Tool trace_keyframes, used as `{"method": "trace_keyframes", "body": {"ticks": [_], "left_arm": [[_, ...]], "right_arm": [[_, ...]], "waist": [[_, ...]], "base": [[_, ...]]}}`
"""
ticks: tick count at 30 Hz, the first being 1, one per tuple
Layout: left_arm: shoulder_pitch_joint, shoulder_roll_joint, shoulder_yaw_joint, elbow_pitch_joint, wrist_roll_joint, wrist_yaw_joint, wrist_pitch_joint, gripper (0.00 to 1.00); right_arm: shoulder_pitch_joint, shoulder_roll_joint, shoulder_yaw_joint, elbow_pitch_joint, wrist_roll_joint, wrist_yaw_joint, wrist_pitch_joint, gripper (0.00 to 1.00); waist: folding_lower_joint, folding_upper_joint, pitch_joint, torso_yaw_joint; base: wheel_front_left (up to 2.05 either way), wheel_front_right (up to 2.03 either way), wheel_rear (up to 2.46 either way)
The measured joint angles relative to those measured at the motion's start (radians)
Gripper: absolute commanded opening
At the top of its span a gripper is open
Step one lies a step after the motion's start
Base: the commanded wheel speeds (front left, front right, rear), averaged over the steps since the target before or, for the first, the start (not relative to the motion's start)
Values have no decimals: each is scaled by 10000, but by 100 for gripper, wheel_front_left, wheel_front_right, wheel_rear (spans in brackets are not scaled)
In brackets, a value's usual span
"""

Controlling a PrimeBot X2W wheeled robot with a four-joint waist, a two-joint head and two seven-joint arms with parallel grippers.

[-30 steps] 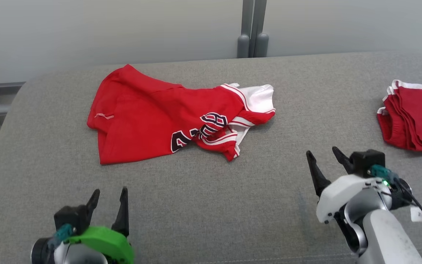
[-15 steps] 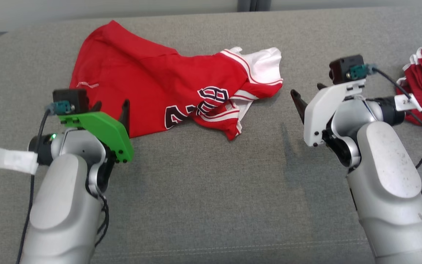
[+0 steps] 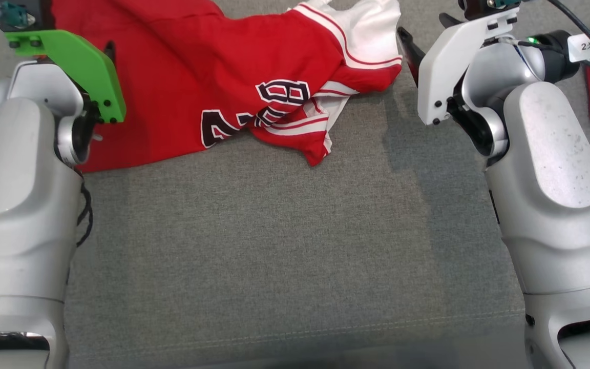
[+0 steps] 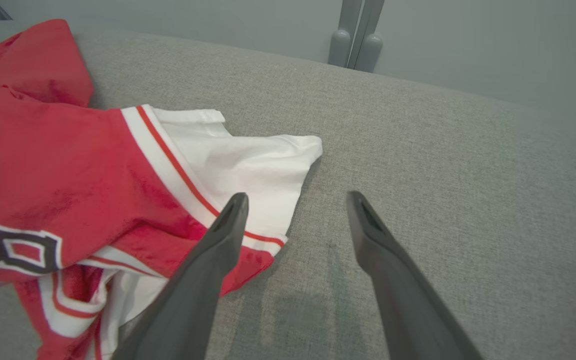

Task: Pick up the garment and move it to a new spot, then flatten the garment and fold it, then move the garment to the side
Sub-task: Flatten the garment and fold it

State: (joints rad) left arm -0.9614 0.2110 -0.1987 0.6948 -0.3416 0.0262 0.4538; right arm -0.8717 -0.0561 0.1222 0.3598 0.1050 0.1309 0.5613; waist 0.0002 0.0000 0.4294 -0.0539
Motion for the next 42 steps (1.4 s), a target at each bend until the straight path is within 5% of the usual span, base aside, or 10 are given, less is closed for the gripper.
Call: {"method": "trace_keyframes", "body": {"ticks": [18, 20, 21, 22, 25, 28, 32, 34, 37, 42], "left_arm": [[-1839, 633, -12, 1653, 249, 341, -148, 100], [-1934, 663, -17, 1749, 236, 341, -142, 86], [-1986, 658, -23, 1789, 213, 341, -134, 72], [-2003, 650, -31, 1824, 196, 341, -138, 71], [-2030, 665, -61, 1965, 192, 337, -159, 87], [-2077, 654, -82, 2105, 128, 251, -201, 76], [-2157, 593, -127, 2219, 82, 219, -343, 85], [-2191, 596, -148, 2307, 81, 198, -431, 78], [-2224, 596, -203, 2406, 79, 188, -639, 49], [-2357, 546, -267, 2573, 79, 209, -798, 33]], "right_arm": [[-547, -140, 224, 382, 56, 0, -541, 100], [-547, -153, 205, 389, 50, 0, -571, 100], [-547, -153, 203, 397, 40, 0, -571, 100], [-547, -155, 205, 399, 25, 0, -571, 100], [-547, -153, 228, 408, -2, 0, -571, 100], [-547, -169, 230, 420, -2, 0, -571, 100], [-546, -190, 247, 445, -8, 0, -571, 100], [-543, -184, 295, 447, -6, 0, -571, 100], [-540, -190, 309, 447, -25, 0, -571, 100], [-512, -207, 297, 437, -102, 0, -552, 100]], "waist": [[-1, 0, 1326, -622], [-1, 0, 1352, -622], [-1, 0, 1367, -617], [-1, 0, 1380, -613], [-2, 0, 1397, -631], [-2, 0, 1410, -656], [-2, 0, 1440, -685], [-2, 0, 1446, -716], [-3, 0, 1461, -745], [-3, 0, 1477, -695]], "base": [[0, 0, 0], [0, 0, 0], [0, 0, 0], [0, 0, 0], [0, 0, 0], [0, 0, 0], [0, 0, 0], [0, 0, 0], [0, 0, 0], [0, 0, 0]]}}
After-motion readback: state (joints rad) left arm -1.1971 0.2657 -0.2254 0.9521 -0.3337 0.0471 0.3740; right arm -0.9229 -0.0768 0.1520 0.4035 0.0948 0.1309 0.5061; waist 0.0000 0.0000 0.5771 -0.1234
